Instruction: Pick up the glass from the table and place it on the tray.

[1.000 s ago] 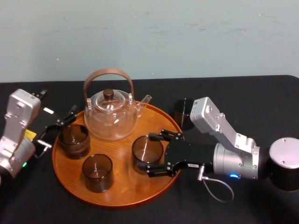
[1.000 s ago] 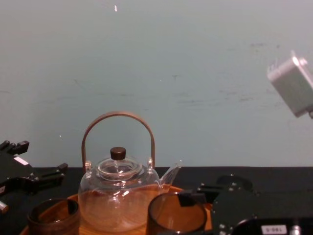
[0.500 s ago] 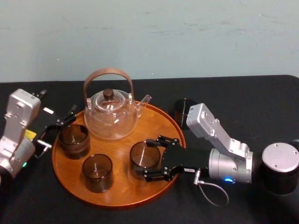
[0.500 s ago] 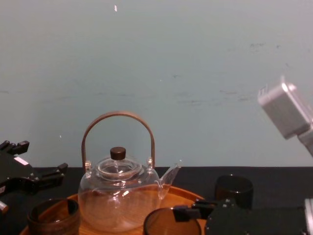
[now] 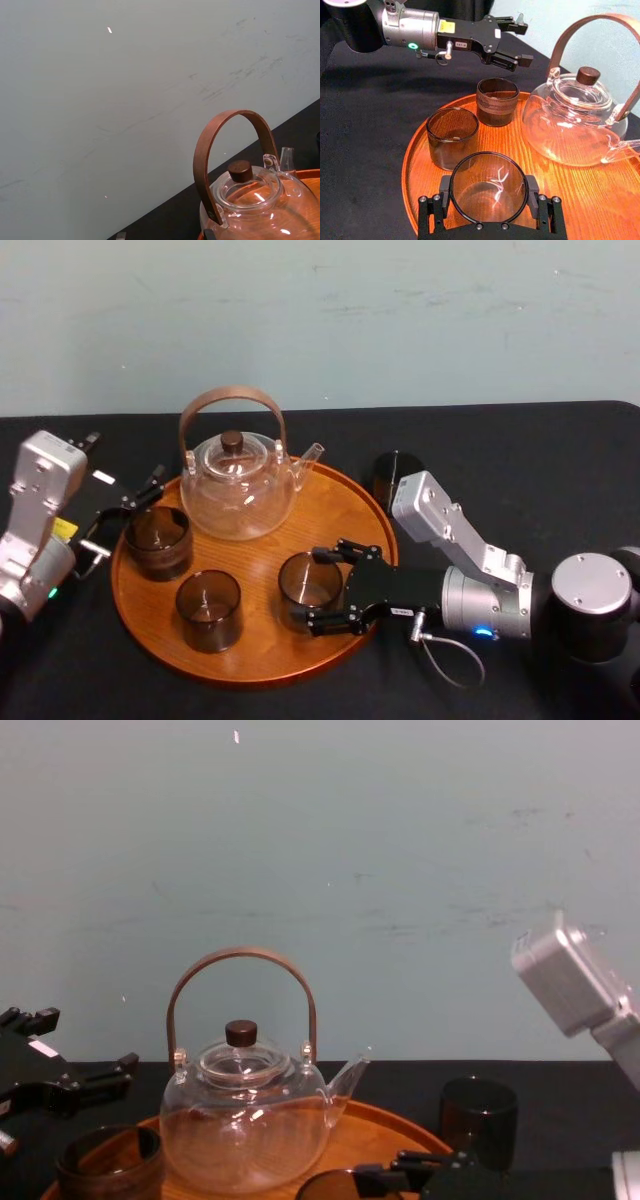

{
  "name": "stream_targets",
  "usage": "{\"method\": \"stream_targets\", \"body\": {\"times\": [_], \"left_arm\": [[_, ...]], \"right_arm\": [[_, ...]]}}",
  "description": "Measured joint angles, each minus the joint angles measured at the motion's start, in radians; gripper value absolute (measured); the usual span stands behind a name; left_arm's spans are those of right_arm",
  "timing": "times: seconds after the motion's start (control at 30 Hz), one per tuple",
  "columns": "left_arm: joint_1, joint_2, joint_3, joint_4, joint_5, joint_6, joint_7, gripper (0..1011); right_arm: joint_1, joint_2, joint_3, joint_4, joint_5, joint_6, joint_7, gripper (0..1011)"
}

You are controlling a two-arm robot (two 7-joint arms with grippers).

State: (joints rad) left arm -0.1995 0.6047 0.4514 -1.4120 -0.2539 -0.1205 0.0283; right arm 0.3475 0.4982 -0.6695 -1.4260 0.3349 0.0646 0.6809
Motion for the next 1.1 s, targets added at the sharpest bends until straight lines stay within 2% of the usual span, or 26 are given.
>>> {"method": "stream_targets", "body": {"times": [0.63,0.7,0.8,1.1], "left_arm": [[0.0,0.0,0.0,0.0,0.0,0.0,0.0,1001],[0.0,0.0,0.0,0.0,0.0,0.0,0.0,1002],[0.0,0.0,0.0,0.0,0.0,0.0,0.0,1001],[0.0,0.0,0.0,0.0,0.0,0.0,0.0,1001]], "right_arm": [[-0.003,-0.002,-0.003,0.003,-0.008,0.005,-0.005,904],[-0.003,-0.002,-0.002,0.003,-0.007,0.005,-0.005,918],[-0.004,-0.002,-0.002,0.003,-0.007,0.005,-0.004,998],[-0.003,-0.002,-0.001,0.003,-0.005,0.005,-0.004,1002]]}}
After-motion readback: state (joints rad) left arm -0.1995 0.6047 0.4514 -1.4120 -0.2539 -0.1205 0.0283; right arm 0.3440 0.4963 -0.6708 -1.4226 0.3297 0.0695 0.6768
